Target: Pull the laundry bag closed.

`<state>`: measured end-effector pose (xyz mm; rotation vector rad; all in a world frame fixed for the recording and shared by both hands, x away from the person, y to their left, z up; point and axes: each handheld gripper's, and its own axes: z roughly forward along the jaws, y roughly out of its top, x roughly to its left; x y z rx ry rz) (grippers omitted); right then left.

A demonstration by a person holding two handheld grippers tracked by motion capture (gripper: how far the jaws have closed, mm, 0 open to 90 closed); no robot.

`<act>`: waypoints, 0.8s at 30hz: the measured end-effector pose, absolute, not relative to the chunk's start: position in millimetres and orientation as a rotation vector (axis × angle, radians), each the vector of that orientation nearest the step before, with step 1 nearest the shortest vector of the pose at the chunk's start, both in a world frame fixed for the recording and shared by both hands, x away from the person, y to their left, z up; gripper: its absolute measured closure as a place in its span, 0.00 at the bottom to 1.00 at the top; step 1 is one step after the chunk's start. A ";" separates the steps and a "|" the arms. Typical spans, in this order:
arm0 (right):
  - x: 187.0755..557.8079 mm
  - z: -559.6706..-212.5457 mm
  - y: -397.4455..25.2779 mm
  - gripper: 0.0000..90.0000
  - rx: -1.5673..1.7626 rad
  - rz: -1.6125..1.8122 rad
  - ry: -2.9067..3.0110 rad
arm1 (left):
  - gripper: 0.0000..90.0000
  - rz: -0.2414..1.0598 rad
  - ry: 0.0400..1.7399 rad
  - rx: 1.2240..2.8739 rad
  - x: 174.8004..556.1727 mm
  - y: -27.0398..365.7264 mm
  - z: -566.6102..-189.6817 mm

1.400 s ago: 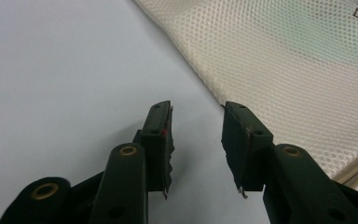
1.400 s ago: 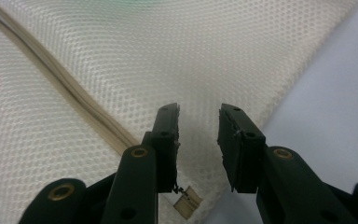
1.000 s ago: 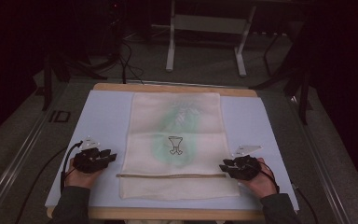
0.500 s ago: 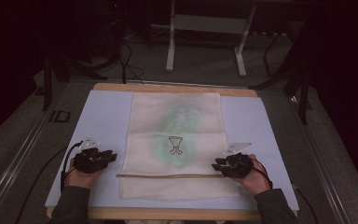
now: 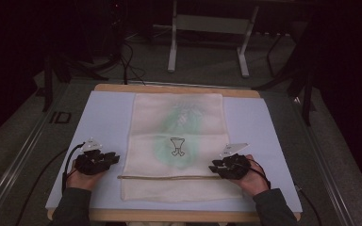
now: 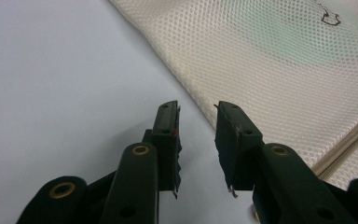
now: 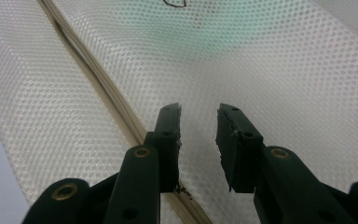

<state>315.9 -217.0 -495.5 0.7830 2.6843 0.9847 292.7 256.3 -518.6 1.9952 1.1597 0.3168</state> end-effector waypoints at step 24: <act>317.3 -494.3 -191.3 0.77 0.697 0.996 2.735 | 0.78 0.294 1.152 2.001 293.3 256.1 -519.3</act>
